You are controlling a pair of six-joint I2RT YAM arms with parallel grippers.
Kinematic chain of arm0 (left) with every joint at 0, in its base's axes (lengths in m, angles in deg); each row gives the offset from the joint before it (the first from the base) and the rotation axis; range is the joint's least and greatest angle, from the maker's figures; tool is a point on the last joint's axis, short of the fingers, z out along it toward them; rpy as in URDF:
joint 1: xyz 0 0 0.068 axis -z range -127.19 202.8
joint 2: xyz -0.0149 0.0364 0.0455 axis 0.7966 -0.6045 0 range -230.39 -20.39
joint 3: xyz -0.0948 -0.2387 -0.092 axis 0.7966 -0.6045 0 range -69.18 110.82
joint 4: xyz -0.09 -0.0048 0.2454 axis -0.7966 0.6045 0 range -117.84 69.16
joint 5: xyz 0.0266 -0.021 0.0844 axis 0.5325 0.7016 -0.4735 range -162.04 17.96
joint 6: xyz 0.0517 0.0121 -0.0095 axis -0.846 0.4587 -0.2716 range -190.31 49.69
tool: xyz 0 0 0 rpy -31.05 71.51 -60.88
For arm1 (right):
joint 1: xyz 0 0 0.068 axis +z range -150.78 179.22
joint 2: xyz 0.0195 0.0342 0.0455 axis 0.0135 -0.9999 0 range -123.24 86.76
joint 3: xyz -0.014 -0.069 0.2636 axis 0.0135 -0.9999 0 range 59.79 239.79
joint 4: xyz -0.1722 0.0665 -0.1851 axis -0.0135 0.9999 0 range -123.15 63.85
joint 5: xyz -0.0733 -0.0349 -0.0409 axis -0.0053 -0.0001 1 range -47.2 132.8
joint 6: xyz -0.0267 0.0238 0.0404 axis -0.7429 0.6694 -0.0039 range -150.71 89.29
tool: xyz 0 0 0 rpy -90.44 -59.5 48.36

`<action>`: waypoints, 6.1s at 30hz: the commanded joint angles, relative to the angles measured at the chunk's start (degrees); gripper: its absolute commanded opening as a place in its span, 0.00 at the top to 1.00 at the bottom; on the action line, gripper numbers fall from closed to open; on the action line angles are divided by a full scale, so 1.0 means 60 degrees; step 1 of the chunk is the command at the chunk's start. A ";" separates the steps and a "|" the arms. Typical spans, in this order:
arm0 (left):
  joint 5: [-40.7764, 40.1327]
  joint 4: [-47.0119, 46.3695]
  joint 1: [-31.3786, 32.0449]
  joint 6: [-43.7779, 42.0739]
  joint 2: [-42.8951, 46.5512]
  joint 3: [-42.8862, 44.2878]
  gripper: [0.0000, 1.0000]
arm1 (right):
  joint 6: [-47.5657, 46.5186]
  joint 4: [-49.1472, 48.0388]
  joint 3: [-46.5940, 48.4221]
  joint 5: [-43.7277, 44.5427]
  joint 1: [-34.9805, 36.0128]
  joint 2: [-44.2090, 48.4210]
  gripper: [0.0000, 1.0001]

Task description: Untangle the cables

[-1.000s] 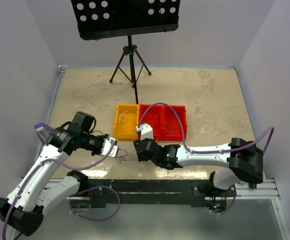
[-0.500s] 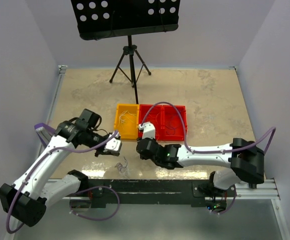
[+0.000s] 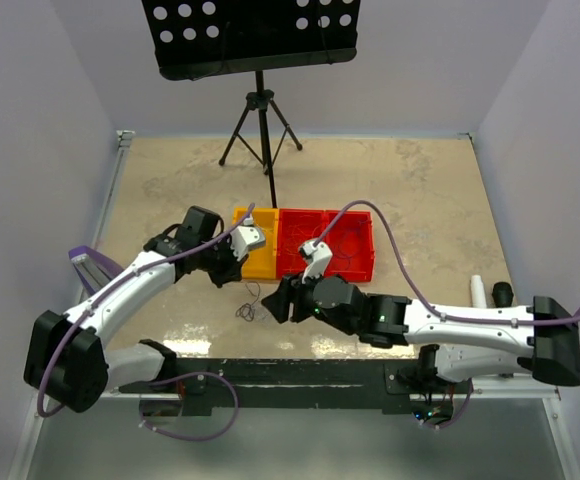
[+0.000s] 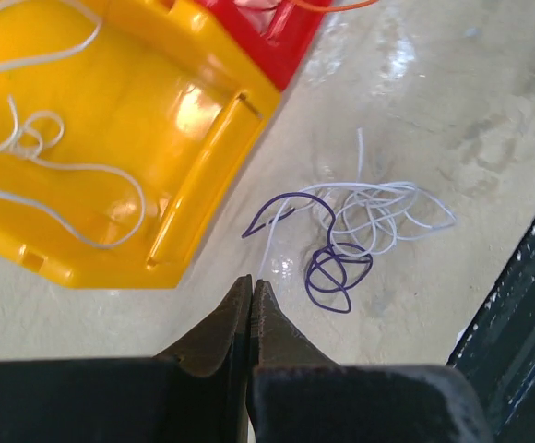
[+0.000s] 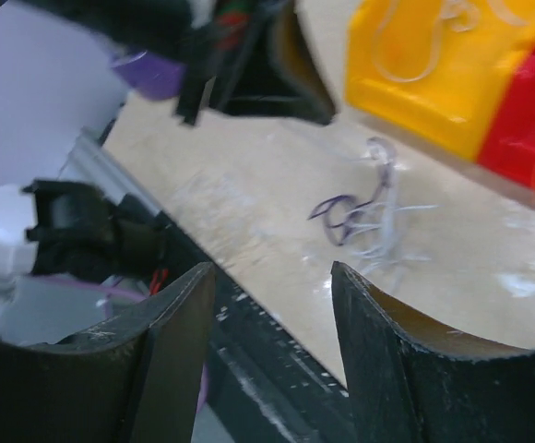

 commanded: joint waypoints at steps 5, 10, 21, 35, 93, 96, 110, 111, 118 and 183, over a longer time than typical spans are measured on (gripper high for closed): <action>-0.1940 -0.0579 -0.0046 0.2173 0.0088 -0.0063 1.00 | -0.0615 -0.1896 0.1077 -0.2313 0.0869 -0.2378 0.41; -0.2365 -0.0608 -0.0134 0.2392 0.0205 -0.0005 1.00 | -0.0893 -0.1533 0.2116 -0.1790 0.0943 -0.4252 0.42; -0.2131 -0.0622 -0.0148 0.2275 0.0190 -0.0063 1.00 | -0.0249 0.1135 0.4608 0.1404 0.0943 -0.6833 0.47; -0.1765 -0.0520 -0.0148 0.2129 0.0278 -0.0005 1.00 | 0.0074 0.1620 0.5034 0.2124 0.1001 -0.7581 0.50; -0.1325 0.2087 -0.0148 0.0957 0.0762 0.1973 1.00 | 0.1991 0.2816 0.1926 0.4801 0.0796 -0.0671 1.00; -0.1384 0.2087 -0.0148 0.0942 0.0791 0.1958 1.00 | 0.1847 0.4034 0.2951 0.6031 0.0811 0.0677 1.00; -0.0595 0.3288 -0.0134 0.0488 0.0924 0.3594 1.00 | -0.0688 0.4901 0.5986 0.8291 0.0767 0.1809 1.00; -0.0390 0.3347 -0.0134 0.0474 0.0850 0.4309 1.00 | -0.0659 0.4901 0.5957 0.8233 0.0781 0.1751 1.00; 0.0945 0.2252 -0.0134 0.0751 0.0426 0.6761 1.00 | -0.0439 0.4828 0.5664 0.7209 0.0226 0.1516 1.00; -0.1414 0.0621 0.0159 0.1616 -0.1158 0.4799 0.26 | -0.0263 0.1121 0.0347 -0.3765 -0.7832 -0.0608 1.00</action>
